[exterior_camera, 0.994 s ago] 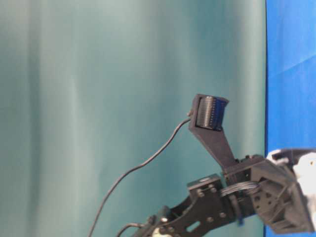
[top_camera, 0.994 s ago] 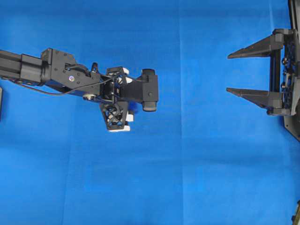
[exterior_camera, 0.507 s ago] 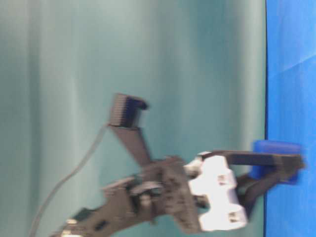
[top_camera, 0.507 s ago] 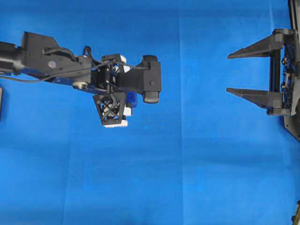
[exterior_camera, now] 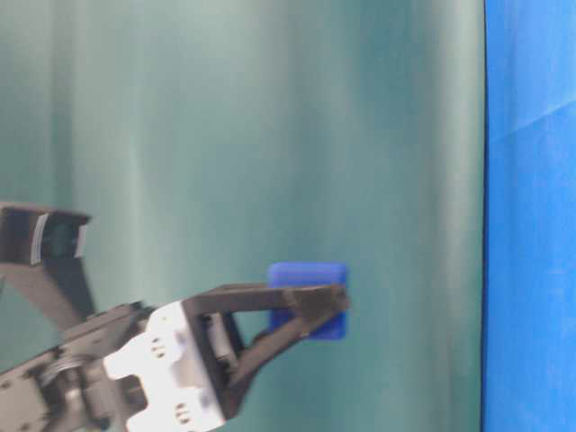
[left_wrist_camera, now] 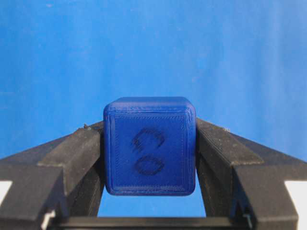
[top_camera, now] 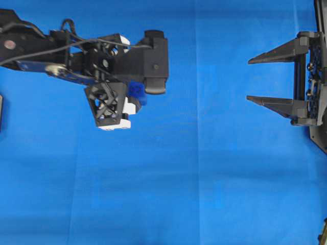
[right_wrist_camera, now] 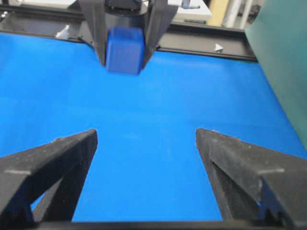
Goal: Handover the blue block to the right arm after grasping it with the left arm, then place it in the designated position.
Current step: 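Close the left gripper on the blue cube and lift it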
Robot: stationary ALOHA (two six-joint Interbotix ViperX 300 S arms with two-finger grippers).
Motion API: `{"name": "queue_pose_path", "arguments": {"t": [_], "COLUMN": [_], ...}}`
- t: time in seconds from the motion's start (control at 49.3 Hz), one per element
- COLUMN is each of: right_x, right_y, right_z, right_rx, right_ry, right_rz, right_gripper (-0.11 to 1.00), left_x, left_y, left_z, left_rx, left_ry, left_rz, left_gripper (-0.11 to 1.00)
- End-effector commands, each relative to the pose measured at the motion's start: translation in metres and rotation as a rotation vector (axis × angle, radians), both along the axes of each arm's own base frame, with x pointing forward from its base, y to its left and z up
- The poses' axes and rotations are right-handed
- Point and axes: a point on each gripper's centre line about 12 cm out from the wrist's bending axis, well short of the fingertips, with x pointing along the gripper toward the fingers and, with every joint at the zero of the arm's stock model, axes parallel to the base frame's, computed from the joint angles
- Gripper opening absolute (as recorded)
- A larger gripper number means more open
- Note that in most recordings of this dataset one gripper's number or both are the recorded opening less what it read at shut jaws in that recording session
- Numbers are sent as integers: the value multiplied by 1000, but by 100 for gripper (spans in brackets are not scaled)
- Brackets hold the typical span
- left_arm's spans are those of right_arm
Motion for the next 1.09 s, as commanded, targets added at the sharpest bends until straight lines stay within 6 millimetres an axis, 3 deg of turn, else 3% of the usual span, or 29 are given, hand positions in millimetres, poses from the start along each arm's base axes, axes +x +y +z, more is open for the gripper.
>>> {"name": "queue_pose_path", "arguments": {"t": [0.0, 0.162, 1.075], "right_x": [2, 2, 3], "right_y": [-1, 0, -1], "right_z": [10, 10, 8], "right_rx": [3, 3, 4], "right_ry": [-25, -23, -14], "right_rz": [-2, -1, -2], "right_gripper": [97, 97, 97], "left_x": [-22, -22, -23], "left_y": [-1, -1, -1], "left_z": [63, 69, 68], "left_rx": [6, 7, 10], "left_ry": [-147, -153, -149], "left_rz": [-3, -4, -1], "left_gripper": [46, 46, 46]}}
